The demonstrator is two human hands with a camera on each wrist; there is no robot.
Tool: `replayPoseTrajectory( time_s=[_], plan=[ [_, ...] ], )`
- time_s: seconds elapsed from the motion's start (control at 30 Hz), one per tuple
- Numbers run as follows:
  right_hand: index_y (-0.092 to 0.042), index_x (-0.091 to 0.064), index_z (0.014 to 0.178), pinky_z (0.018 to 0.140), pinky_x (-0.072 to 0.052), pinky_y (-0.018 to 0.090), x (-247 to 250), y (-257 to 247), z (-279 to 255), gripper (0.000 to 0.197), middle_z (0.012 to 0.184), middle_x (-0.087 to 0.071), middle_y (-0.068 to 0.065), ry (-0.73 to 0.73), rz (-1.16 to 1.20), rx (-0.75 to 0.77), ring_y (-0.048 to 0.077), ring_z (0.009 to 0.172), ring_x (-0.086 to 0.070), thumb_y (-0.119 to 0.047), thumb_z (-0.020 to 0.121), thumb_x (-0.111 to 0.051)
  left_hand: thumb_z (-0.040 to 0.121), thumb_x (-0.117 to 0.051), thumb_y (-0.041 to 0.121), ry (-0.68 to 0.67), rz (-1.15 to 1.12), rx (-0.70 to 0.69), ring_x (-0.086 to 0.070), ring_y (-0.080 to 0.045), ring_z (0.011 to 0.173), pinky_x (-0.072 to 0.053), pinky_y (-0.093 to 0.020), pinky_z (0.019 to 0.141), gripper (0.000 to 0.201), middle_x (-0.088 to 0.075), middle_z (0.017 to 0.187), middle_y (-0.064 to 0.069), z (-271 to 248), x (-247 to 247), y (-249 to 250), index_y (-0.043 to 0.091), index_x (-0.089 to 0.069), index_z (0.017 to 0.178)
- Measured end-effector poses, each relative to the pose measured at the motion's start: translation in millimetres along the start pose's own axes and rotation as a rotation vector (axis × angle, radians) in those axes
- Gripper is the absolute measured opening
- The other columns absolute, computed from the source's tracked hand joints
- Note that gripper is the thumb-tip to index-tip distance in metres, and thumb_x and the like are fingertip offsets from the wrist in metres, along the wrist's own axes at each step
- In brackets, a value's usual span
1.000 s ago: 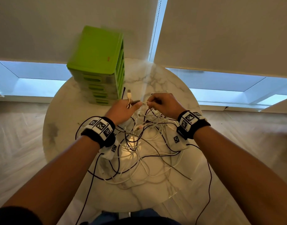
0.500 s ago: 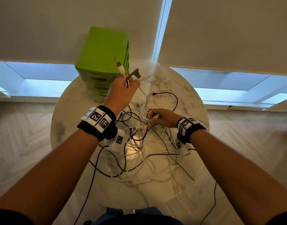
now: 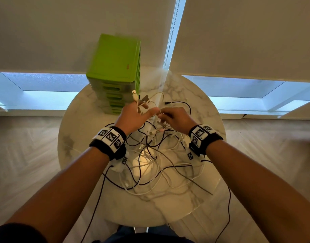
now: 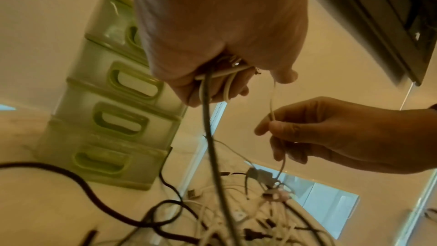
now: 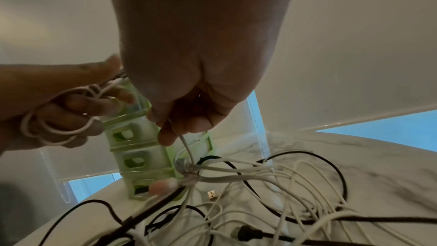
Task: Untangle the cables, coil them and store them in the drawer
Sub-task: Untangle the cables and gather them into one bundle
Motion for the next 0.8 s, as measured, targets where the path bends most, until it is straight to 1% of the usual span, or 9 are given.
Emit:
replayPoseTrajectory(
  time_s=[0.13, 0.2, 0.27, 0.33, 0.43, 0.53, 0.6, 0.73, 0.8],
  plan=[
    [-0.013, -0.074, 0.11, 0.076, -0.052, 0.022, -8, -11, -1, 0.019, 0.084, -0.072, -0.006, -0.06, -0.033, 0.019, 0.011, 0.078, -0.069, -0.022, 0.1, -0.06, 0.089, -0.074, 0.05, -0.025, -0.145, -0.066, -0.064, -0.004, 0.09, -0.043, -0.012, 0.073, 0.034, -0.072, 0.101, 0.01, 6, -8, 14, 0.025, -0.072, 0.112],
    [-0.012, -0.075, 0.11, 0.076, -0.051, 0.019, -9, -13, -3, 0.021, 0.087, -0.074, -0.003, -0.07, -0.065, 0.033, 0.009, 0.078, -0.068, -0.023, 0.1, -0.061, 0.09, -0.075, 0.045, -0.052, -0.149, -0.084, -0.064, 0.007, 0.088, -0.043, -0.008, 0.073, 0.03, -0.074, 0.101, 0.01, 7, -9, 18, 0.024, -0.075, 0.11],
    [-0.009, -0.076, 0.103, 0.073, -0.05, 0.019, -11, -15, -8, 0.019, 0.087, -0.075, 0.002, -0.082, -0.067, 0.048, 0.01, 0.077, -0.067, -0.022, 0.1, -0.061, 0.09, -0.075, 0.044, -0.084, -0.111, -0.095, -0.066, 0.0, 0.083, -0.05, -0.022, 0.074, 0.025, -0.075, 0.094, 0.006, 7, -14, 18, 0.026, -0.075, 0.107],
    [-0.007, -0.075, 0.097, 0.071, -0.05, 0.019, -12, -18, -11, 0.019, 0.084, -0.074, 0.003, -0.068, -0.042, 0.061, 0.011, 0.076, -0.066, -0.021, 0.099, -0.062, 0.09, -0.075, 0.045, -0.094, -0.07, -0.098, -0.069, -0.022, 0.088, -0.054, -0.04, 0.081, 0.022, -0.076, 0.094, -0.005, 6, -16, 15, 0.027, -0.074, 0.103],
    [-0.01, -0.075, 0.093, 0.071, -0.05, 0.022, -15, -22, -12, 0.021, 0.082, -0.074, 0.001, -0.048, -0.026, 0.062, 0.011, 0.075, -0.067, -0.025, 0.099, -0.062, 0.093, -0.073, 0.038, -0.096, -0.086, -0.09, -0.066, -0.016, 0.076, -0.051, -0.03, 0.071, 0.025, -0.074, 0.086, -0.006, 7, -19, 9, 0.014, -0.074, 0.099],
    [-0.018, -0.074, 0.107, 0.076, -0.049, 0.019, -22, -12, -13, 0.021, 0.093, -0.075, -0.006, -0.103, -0.015, -0.045, 0.005, 0.08, -0.066, -0.032, 0.101, -0.059, 0.102, -0.06, 0.036, -0.034, -0.063, -0.091, -0.052, -0.004, 0.059, -0.038, -0.018, 0.055, 0.024, -0.058, 0.069, 0.006, 6, -14, 11, 0.013, -0.068, 0.101],
    [-0.025, -0.071, 0.115, 0.078, -0.049, 0.018, -32, 1, -17, 0.021, 0.097, -0.074, -0.012, -0.181, 0.024, -0.115, -0.001, 0.075, -0.063, -0.033, 0.1, -0.059, 0.108, -0.048, 0.035, -0.003, -0.06, -0.12, -0.046, -0.007, 0.06, -0.035, -0.023, 0.056, 0.029, -0.048, 0.068, 0.007, 3, -11, 20, 0.009, -0.062, 0.106],
    [-0.024, -0.07, 0.114, 0.073, -0.05, 0.013, -43, 20, -20, 0.017, 0.106, -0.073, -0.011, -0.184, 0.118, -0.183, 0.008, 0.074, -0.065, -0.026, 0.1, -0.06, 0.109, -0.041, 0.036, 0.014, -0.23, -0.209, -0.044, -0.004, 0.067, -0.039, -0.025, 0.067, 0.022, -0.046, 0.085, 0.008, 2, -3, 34, 0.017, -0.051, 0.114],
    [-0.02, -0.071, 0.114, 0.075, -0.046, 0.009, -44, 26, -16, 0.018, 0.108, -0.073, -0.006, -0.152, 0.071, -0.194, 0.012, 0.086, -0.066, -0.022, 0.1, -0.06, 0.11, -0.038, 0.036, 0.013, -0.349, -0.22, -0.042, -0.016, 0.063, -0.038, -0.033, 0.061, 0.022, -0.051, 0.084, -0.008, 0, 1, 37, 0.022, -0.055, 0.107]
  ],
)
Point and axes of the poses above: each hand's wrist, its own z-axis towards the middle knuckle, its own x-axis out of the back of the hand, y = z × x, the point moved 7 cm from there along z, towards the middle knuckle
